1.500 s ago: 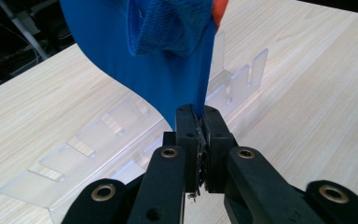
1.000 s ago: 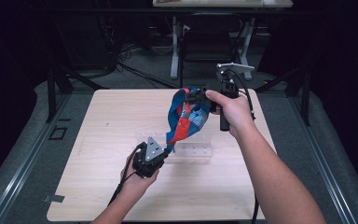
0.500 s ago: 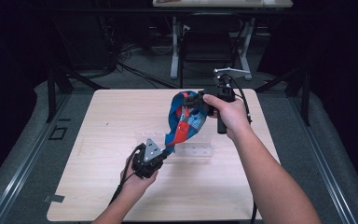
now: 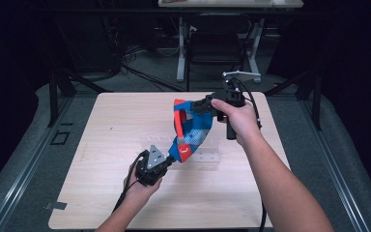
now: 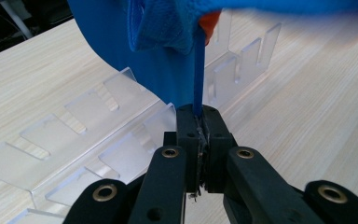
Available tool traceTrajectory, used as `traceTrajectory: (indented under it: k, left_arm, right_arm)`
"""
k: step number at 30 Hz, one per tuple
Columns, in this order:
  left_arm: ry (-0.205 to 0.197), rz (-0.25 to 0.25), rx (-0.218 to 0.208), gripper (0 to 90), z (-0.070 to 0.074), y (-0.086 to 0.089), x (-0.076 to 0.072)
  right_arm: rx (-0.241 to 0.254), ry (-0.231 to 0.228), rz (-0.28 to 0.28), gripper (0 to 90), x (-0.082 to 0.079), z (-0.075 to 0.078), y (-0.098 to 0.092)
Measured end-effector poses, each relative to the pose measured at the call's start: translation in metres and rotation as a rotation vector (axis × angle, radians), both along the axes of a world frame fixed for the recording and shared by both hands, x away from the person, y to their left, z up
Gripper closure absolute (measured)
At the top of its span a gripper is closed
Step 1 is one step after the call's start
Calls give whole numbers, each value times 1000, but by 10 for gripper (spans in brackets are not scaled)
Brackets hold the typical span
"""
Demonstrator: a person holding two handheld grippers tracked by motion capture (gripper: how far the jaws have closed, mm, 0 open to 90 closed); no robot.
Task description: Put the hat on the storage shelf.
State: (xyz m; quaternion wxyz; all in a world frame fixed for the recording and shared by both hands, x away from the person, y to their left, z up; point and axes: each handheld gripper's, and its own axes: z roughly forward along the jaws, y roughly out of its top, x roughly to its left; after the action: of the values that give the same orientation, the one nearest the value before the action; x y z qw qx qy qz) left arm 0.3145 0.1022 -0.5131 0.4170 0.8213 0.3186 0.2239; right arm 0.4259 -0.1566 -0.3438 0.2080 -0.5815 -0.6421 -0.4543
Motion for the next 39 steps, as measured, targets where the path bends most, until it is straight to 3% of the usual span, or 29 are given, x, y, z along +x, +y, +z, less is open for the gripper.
traceTrajectory:
  k: [14,39]
  left_arm:
    - [16,8,-36,880,-10,3,3]
    - [27,32,-41,856,-15,9,4]
  right_arm:
    - [0,1,-10,709,-3,0,-14]
    - [-4,5,-22,714,-5,-6,-24]
